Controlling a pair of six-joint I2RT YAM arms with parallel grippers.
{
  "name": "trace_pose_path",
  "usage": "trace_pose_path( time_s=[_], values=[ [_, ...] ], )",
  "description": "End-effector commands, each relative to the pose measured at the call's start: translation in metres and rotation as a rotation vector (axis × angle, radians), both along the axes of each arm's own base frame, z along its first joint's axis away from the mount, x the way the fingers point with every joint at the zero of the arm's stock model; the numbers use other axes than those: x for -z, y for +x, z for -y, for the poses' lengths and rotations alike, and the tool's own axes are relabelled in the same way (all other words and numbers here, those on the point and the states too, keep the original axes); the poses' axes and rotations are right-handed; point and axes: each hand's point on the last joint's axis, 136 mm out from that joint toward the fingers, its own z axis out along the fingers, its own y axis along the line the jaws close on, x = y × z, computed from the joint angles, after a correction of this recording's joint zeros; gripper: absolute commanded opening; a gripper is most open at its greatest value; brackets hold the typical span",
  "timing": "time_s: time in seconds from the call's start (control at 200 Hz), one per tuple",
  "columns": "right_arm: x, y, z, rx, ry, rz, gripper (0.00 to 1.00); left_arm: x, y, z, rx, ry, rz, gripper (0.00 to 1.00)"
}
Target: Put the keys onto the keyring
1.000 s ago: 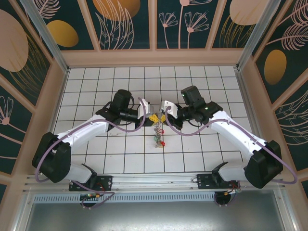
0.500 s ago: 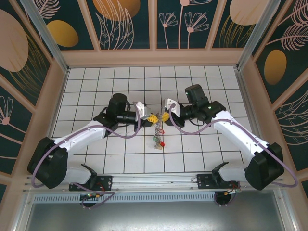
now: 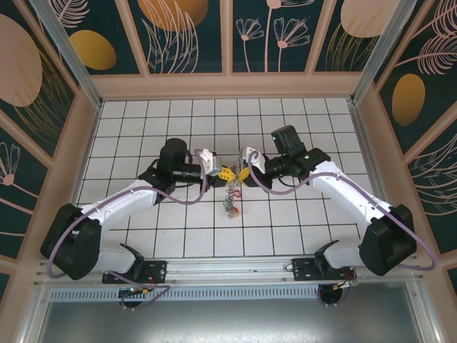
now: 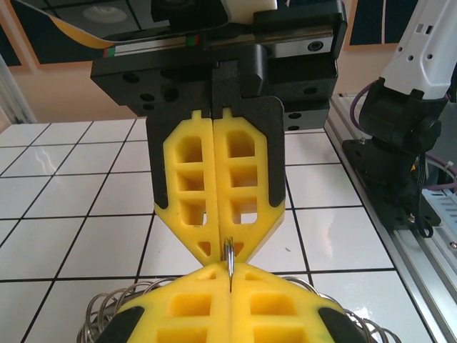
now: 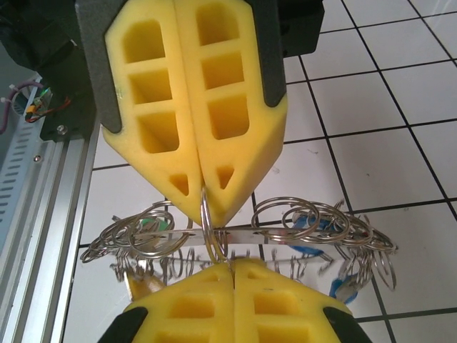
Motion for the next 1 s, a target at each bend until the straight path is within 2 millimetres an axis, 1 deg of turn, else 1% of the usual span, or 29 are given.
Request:
trace_pose_path(
  time_s=[0.0,0.12,0.29,0.405,0.526,0.566,0.661,0.746,0.791,0.806,0.876,0.921,0.991],
  values=[
    [-0.006,0.000,-0.006,-0.018,0.036,-0.024,0.00,-0.033,-0.007,0.005,0.053,-0.110,0.093,0.00],
    [-0.008,-0.003,-0.010,-0.028,0.071,-0.042,0.00,-0.037,-0.005,0.005,0.038,-0.148,0.091,0.00],
    [-0.013,0.001,-0.014,-0.012,0.110,-0.059,0.00,-0.038,-0.006,0.005,0.039,-0.190,0.073,0.00],
    [-0.025,0.002,-0.021,-0.015,0.165,-0.090,0.00,-0.035,-0.007,0.005,0.048,-0.194,0.056,0.00],
    [-0.040,0.000,-0.025,-0.041,0.217,-0.097,0.00,-0.037,-0.007,0.005,0.045,-0.203,0.060,0.00],
    [-0.041,-0.002,-0.025,-0.047,0.224,-0.099,0.00,-0.037,-0.007,0.005,0.043,-0.204,0.062,0.00],
    [-0.046,-0.004,-0.025,-0.064,0.232,-0.088,0.00,-0.040,-0.005,0.005,0.037,-0.211,0.071,0.00],
    [-0.044,-0.005,-0.023,-0.063,0.221,-0.079,0.00,-0.043,-0.005,0.005,0.036,-0.218,0.074,0.00],
    [-0.041,-0.003,-0.021,-0.044,0.200,-0.069,0.00,-0.043,-0.005,0.005,0.035,-0.220,0.075,0.00],
    [-0.040,0.006,-0.015,-0.010,0.195,-0.064,0.00,-0.043,-0.005,0.005,0.034,-0.221,0.076,0.00],
    [-0.037,0.011,-0.008,0.026,0.180,-0.053,0.08,-0.043,-0.005,0.004,0.031,-0.222,0.077,0.00],
    [-0.041,0.011,-0.004,0.042,0.193,-0.043,0.12,-0.043,-0.006,0.004,0.030,-0.221,0.076,0.00],
    [-0.051,0.005,0.001,0.035,0.222,-0.003,0.18,-0.043,-0.007,0.003,0.028,-0.218,0.077,0.00]
  ],
)
